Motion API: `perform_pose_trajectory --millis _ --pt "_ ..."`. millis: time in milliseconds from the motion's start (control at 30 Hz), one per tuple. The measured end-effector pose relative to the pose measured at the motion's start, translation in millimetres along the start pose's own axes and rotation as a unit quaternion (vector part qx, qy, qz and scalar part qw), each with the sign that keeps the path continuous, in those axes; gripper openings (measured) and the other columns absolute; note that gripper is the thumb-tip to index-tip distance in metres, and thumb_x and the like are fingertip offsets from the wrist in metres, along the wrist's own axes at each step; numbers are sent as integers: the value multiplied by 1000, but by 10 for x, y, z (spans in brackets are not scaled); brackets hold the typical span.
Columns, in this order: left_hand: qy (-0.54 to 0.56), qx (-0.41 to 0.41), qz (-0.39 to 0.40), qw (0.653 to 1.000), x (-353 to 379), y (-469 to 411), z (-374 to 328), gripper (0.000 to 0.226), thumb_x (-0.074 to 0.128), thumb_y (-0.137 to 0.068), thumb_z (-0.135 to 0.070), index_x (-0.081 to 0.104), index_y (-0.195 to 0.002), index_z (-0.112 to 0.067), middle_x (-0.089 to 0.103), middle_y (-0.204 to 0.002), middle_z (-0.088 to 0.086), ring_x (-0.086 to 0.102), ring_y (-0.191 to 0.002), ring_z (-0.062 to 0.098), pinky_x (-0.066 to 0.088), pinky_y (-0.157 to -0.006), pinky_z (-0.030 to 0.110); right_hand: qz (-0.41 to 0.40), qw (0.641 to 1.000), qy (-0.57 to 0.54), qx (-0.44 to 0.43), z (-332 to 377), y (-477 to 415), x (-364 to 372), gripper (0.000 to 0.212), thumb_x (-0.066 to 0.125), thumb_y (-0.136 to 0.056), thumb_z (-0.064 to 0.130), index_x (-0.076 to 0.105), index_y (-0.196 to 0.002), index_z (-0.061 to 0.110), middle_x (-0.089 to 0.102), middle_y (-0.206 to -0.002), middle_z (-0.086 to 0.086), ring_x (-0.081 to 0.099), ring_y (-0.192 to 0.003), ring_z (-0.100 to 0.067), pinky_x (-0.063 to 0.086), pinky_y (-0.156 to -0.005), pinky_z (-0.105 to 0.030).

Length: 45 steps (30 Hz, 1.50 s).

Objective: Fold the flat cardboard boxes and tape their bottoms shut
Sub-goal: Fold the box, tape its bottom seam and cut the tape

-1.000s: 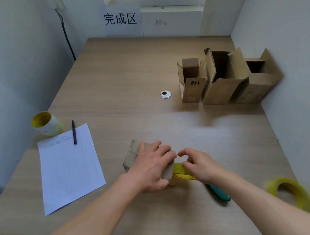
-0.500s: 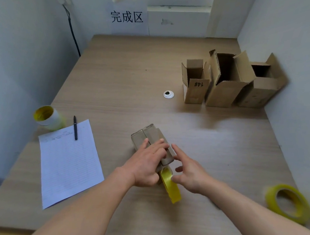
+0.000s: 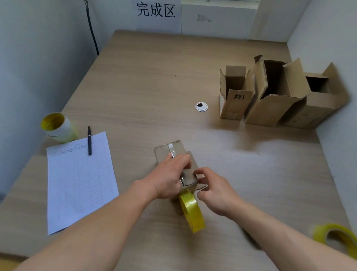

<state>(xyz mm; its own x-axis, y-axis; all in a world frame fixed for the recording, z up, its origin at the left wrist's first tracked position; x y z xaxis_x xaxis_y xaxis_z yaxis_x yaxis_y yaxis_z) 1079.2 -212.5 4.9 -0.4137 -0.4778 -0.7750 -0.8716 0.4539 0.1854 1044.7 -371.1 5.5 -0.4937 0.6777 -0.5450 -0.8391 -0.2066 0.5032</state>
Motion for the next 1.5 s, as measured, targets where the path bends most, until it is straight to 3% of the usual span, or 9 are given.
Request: perform_pose_trajectory --millis 100,233,433,600,767,1000,1167,1367,1500 --pt "95 -29 -23 995 -7 -89 15 36 33 -61 -15 53 -90 -18 64 -101 5 57 -103 34 40 -101 46 24 996 80 -29 92 49 -22 76 50 -79 13 34 -140 55 64 -121 3 61 -106 -22 51 -90 -36" --pt "346 -122 -113 923 -152 -152 52 35 37 -57 4 58 -72 -19 66 -86 12 65 -94 32 53 -90 51 63 979 183 -67 275 68 64 66 40 -80 22 26 -131 62 68 -114 0 59 -105 -34 52 -83 -42" --pt "256 -262 -421 830 23 637 113 12 64 -73 -13 52 -73 -17 56 -67 0 50 -62 12 44 -62 28 55 963 256 -65 423 -31 -57 65 40 -88 15 41 -143 50 54 -145 6 49 -131 -27 46 -100 -36" --pt "423 -391 -267 773 837 929 23 32 81 -77 -30 58 -93 -14 67 -74 1 63 -71 15 50 -72 29 72 961 258 -76 397 -36 -75 63 41 -91 16 38 -148 45 51 -148 3 48 -133 -26 44 -103 -35" --pt "517 -370 -289 716 980 787 -150 19 66 -92 -12 55 -107 -17 75 -82 7 71 -78 21 56 -76 40 80 955 273 -88 437 -40 -82 63 41 -92 17 36 -149 42 51 -147 3 48 -132 -27 44 -102 -36" --pt "492 -411 -280 714 891 751 -187 10 64 -88 -10 67 -95 -18 72 -80 12 65 -59 18 57 -63 41 76 953 284 -76 521 -21 -80 65 42 -87 13 44 -144 44 55 -143 2 50 -130 -27 45 -100 -36" --pt "581 -423 -240 653 947 683 -36 10 64 -86 -4 73 -87 -10 73 -89 22 67 -76 33 53 -67 44 63 958 275 -46 518 -29 -77 65 42 -86 14 44 -143 47 54 -143 4 50 -129 -26 45 -101 -38" --pt "598 -441 -247 622 948 620 62 5 69 -81 -4 70 -86 -5 68 -80 17 63 -65 27 48 -53 30 47 962 267 -31 481 -65 -22 65 44 -86 13 46 -143 45 54 -142 5 49 -130 -25 45 -101 -36" --pt "563 -441 -289 636 975 646 70 9 74 -73 -13 69 -66 -9 68 -70 9 58 -72 24 46 -66 34 65 984 161 -48 390 -92 1 61 52 -84 14 53 -140 38 67 -105 8 61 -101 -15 51 -91 -33"
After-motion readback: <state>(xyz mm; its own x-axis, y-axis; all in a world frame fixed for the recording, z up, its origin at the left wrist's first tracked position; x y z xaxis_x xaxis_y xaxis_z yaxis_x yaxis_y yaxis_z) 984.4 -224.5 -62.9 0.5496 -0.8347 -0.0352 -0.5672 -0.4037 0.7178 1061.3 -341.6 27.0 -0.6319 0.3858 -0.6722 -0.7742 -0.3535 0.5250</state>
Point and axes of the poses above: each hand's wrist, its own y-axis away from the middle knuckle, its own x-axis out of the palm, z = x × y, the point moved 4 cm from there along -y, towards the middle knuckle
